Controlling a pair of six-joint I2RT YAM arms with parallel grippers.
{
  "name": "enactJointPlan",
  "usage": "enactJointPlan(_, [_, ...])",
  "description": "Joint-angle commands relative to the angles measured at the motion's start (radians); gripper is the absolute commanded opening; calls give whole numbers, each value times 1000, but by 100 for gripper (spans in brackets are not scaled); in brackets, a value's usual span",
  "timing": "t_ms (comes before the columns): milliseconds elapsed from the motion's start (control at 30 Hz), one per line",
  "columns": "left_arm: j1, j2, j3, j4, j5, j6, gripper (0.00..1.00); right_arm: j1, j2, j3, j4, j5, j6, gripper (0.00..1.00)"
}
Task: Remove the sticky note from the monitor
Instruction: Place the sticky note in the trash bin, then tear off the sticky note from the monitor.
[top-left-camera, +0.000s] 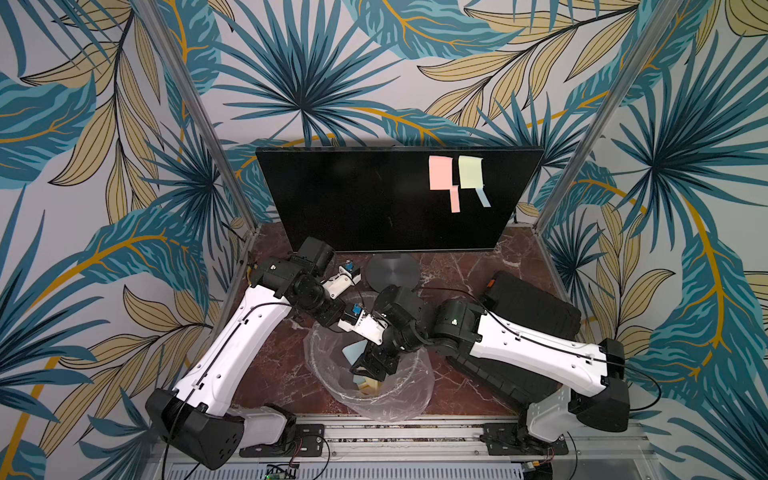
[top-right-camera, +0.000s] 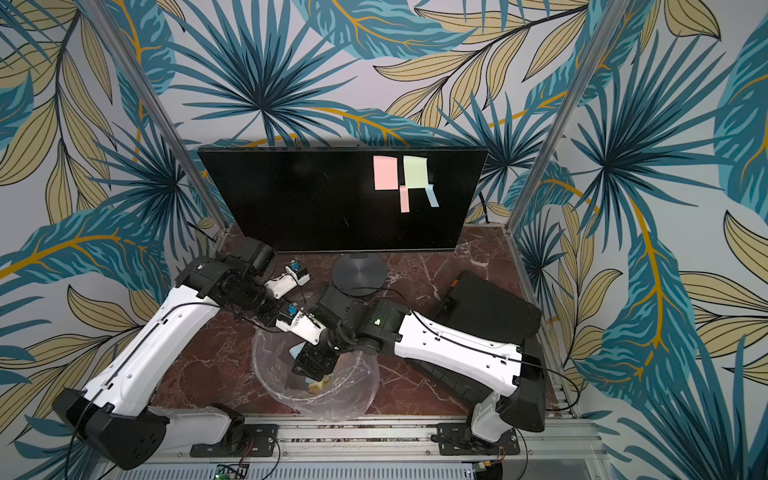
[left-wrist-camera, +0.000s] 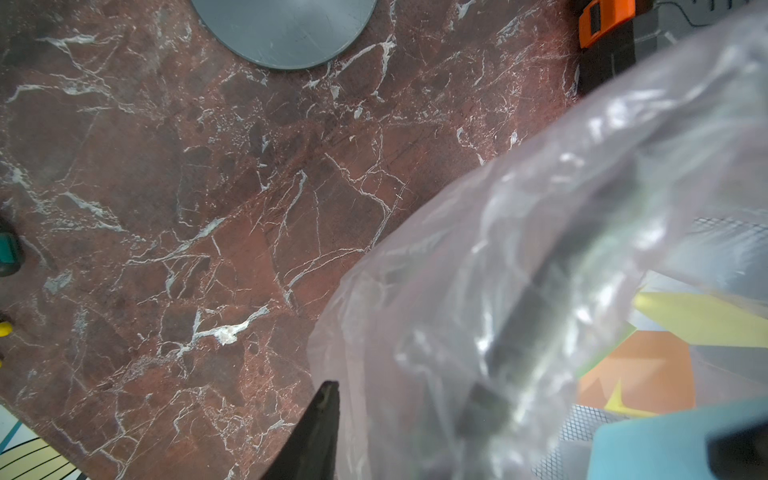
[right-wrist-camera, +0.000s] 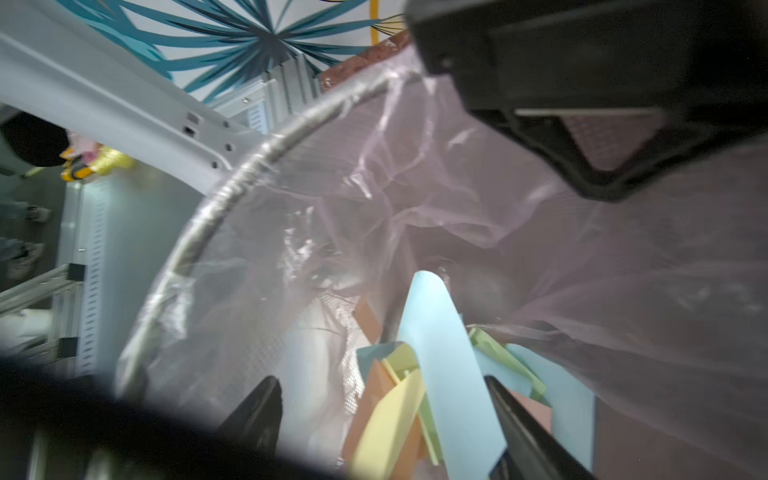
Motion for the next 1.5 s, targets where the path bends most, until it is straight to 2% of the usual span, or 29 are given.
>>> enactJointPlan(0, [-1,-8,30,-7,-8,3,40,2,-36,-13,-27,220,-2,81])
enactJointPlan(133, [-2,-8,30,-7,-10,4,40,2,-79,-40,3,290,1,83])
enactJointPlan(233, [-1,-10,29,-6,-10,3,40,2,-120,-71,48,256,1,87])
enactJointPlan(400, [-1,-10,29,-6,-8,3,40,2,-159,-94,91,161,-7,88])
enactJointPlan(733, [-2,-11,24,-5,-8,4,40,-34,-409,-206,198,217,56,87])
enactJointPlan(833, [-2,-10,24,-3,-8,4,40,-114,-483,-239,224,181,115,85])
enactJointPlan(933, [-1,-8,25,-3,-8,2,40,-263,-531,-259,247,135,218,84])
enactJointPlan(1067, [-1,-7,24,-2,-7,3,40,-413,-561,-247,276,139,307,81])
enactJointPlan(1267, [-1,-6,28,-5,-9,1,40,-599,-521,-129,267,117,433,77])
enactJointPlan(1467, [-2,-7,27,-5,-9,4,40,-769,-445,-38,349,-16,578,77])
